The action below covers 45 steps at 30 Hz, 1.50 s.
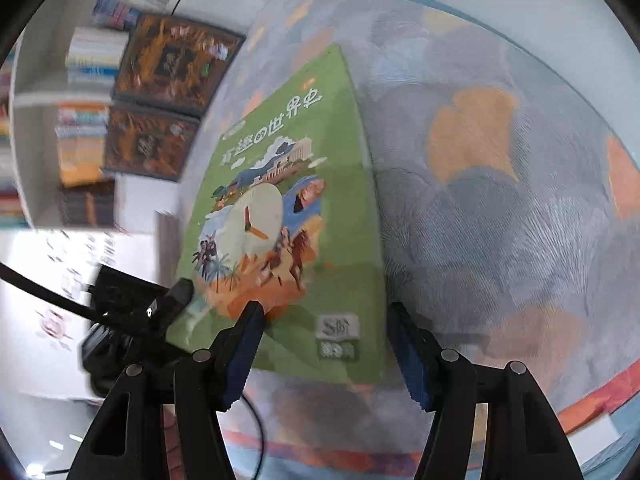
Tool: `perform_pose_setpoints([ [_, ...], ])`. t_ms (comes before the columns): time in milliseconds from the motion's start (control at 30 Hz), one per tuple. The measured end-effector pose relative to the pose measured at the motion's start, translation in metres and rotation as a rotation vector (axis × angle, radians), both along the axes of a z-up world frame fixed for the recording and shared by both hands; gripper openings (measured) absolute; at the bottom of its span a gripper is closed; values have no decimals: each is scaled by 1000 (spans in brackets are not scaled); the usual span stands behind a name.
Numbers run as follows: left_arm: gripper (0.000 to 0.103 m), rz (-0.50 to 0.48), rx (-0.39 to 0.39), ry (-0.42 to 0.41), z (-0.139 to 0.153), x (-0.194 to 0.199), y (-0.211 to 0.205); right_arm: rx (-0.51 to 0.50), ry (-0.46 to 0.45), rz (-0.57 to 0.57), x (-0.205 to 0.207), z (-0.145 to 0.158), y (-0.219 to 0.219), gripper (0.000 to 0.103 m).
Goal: Organize books
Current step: 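Lift the green book upright with the left gripper, then carry the green book to the pile with the left gripper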
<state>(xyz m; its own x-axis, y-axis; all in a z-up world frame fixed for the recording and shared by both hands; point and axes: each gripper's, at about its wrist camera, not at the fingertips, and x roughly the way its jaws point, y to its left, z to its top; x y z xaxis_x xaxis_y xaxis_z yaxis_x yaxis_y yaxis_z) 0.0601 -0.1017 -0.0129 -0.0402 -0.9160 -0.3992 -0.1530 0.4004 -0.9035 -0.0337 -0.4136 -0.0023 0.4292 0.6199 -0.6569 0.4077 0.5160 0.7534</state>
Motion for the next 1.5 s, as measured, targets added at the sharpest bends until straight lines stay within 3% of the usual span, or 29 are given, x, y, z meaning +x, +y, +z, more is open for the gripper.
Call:
perform_pose_setpoints([
  [233,19,30,-134,95,-3,1,-6,221,-22,-89,9,-16,-11,61],
  [267,19,31,-136,105,-5,-2,-5,224,-27,-82,14,-15,-8,55],
  [333,19,32,-109,114,-9,-3,-7,164,-26,-62,20,-8,-2,49],
  [433,19,3,6,72,-7,-2,-9,-46,-31,11,29,11,15,43],
  [567,21,-96,278,-118,12,-8,-23,-350,-59,128,36,38,44,42],
  [733,23,-158,440,-340,48,-22,-36,-483,-103,195,34,54,63,42],
  [967,21,-126,411,-437,85,-27,-13,-584,-218,266,22,90,102,42],
  [1100,22,-82,409,-486,110,-26,9,-567,-269,274,29,111,127,42],
  [1333,23,75,400,-546,145,-25,84,-555,-389,377,61,145,201,43],
  [1500,23,231,420,-571,161,-18,160,-540,-490,512,101,162,280,43],
])
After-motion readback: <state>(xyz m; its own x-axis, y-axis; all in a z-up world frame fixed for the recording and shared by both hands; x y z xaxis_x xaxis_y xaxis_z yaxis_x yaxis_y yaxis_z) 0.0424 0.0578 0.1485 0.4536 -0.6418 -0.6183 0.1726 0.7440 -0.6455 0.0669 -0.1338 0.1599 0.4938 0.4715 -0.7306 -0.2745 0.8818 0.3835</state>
